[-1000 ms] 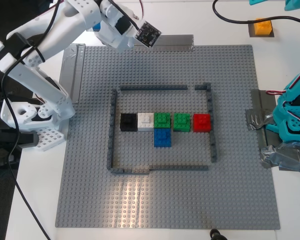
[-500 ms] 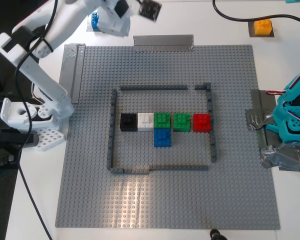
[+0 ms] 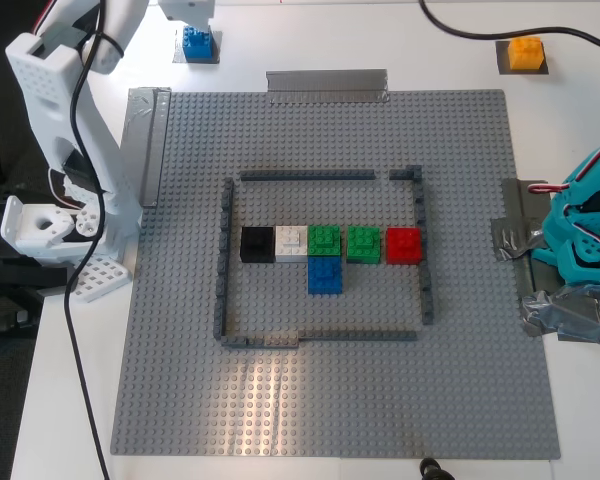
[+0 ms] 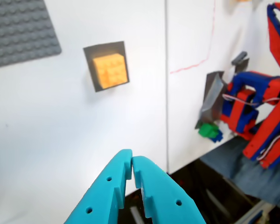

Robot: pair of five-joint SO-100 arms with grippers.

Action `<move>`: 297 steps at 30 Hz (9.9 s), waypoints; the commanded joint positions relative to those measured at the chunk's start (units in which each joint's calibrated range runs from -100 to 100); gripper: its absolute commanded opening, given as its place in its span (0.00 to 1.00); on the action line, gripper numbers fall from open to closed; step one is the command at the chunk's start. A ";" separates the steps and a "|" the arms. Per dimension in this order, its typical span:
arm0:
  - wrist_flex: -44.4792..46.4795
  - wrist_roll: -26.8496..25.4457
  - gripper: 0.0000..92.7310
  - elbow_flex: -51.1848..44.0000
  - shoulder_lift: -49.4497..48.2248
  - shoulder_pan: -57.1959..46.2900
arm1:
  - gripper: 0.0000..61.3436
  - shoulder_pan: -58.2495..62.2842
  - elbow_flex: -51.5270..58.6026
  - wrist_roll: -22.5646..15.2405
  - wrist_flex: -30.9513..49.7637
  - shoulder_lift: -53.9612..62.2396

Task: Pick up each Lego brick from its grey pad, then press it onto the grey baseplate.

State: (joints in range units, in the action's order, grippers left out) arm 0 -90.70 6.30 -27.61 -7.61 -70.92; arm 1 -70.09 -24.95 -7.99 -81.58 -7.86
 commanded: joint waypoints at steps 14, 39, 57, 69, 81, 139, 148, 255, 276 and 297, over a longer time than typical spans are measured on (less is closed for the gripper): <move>10.79 -0.95 0.13 -15.14 21.60 -1.29 | 0.30 -6.77 -3.99 -0.88 -0.36 -5.45; -9.30 -0.90 0.21 -37.00 40.48 -2.38 | 0.36 -7.28 -11.12 -0.24 9.00 -16.86; -9.30 -0.90 0.21 -36.45 44.43 -4.05 | 0.33 -7.71 -14.55 -0.09 10.30 -20.30; -9.30 -2.27 0.21 -36.72 47.52 -4.34 | 0.33 -8.58 -15.18 0.59 10.38 -22.10; -9.30 -2.71 0.21 -36.00 48.21 -5.21 | 0.12 -8.07 -15.00 0.30 10.71 -22.18; -8.73 -2.61 0.15 -36.09 51.56 -2.75 | 0.00 39.08 47.39 20.61 7.53 37.04; -8.73 -2.66 0.09 -36.90 55.08 -3.47 | 0.00 46.77 46.31 22.96 18.19 28.46; -9.30 -17.26 0.00 40.48 -17.37 39.47 | 0.22 59.10 33.94 13.34 18.68 12.41; -9.30 -16.04 0.00 39.30 -17.37 73.50 | 0.07 42.20 28.70 5.23 -1.01 28.55; -2.63 3.59 0.00 27.56 -13.85 86.77 | 0.00 9.92 33.57 6.45 0.54 33.78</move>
State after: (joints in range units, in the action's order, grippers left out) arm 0 -95.91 7.76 3.22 -22.91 15.80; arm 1 -54.91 9.86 -3.40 -82.38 23.14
